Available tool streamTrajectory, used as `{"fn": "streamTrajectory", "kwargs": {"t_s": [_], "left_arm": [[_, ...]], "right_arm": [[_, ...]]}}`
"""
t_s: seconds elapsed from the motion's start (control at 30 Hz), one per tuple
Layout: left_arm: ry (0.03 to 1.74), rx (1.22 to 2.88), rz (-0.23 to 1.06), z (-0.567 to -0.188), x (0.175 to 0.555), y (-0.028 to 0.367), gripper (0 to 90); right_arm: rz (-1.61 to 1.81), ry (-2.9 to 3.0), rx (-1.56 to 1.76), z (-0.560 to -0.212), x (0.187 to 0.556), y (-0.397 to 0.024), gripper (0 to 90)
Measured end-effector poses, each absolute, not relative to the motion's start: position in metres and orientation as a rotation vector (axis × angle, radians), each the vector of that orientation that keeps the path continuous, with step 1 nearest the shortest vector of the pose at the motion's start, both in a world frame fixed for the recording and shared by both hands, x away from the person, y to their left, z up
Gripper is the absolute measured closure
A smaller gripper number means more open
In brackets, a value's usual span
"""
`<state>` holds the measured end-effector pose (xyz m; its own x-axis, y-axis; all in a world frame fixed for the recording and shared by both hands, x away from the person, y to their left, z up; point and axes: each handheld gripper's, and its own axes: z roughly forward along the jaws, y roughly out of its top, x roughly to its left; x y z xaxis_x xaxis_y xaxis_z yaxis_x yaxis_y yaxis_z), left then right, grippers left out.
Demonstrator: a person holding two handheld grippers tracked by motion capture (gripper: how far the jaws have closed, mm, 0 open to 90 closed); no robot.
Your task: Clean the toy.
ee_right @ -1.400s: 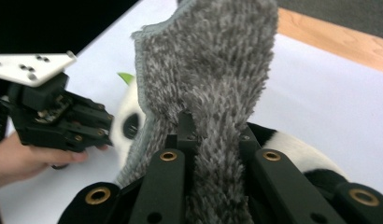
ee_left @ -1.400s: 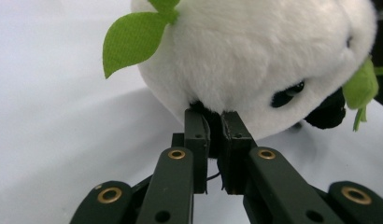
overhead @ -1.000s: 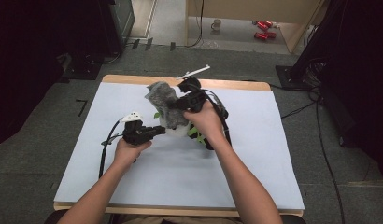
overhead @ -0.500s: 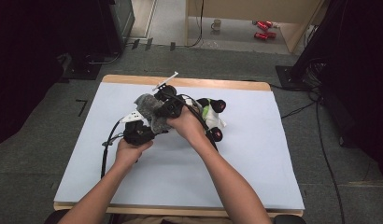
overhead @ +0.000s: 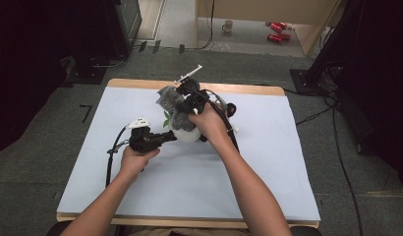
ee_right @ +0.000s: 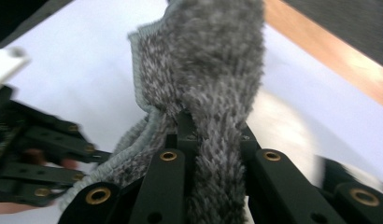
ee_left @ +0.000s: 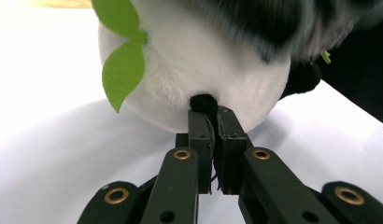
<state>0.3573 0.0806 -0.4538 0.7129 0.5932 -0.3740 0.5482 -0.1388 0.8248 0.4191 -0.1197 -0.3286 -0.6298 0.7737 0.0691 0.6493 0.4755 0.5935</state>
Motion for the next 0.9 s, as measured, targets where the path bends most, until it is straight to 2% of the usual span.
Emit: {"fn": "streamTrajectory", "kwargs": {"t_s": [0.33,0.47,0.73,0.9], "left_arm": [[0.895,1.777,0.054,-0.452,0.356,0.080,87.5],[0.891,1.766,0.060,-0.451,0.356,0.079,87.6],[0.879,1.766,0.072,-0.449,0.355,0.079,87.5],[0.877,1.760,0.080,-0.448,0.354,0.079,87.4]], "right_arm": [[0.864,2.447,1.291,-0.324,0.425,-0.143,80.1],[0.987,2.459,1.326,-0.317,0.422,-0.144,80.2],[1.138,2.580,1.223,-0.306,0.409,-0.100,80.3],[1.048,2.639,1.198,-0.323,0.411,-0.072,80.3]]}}
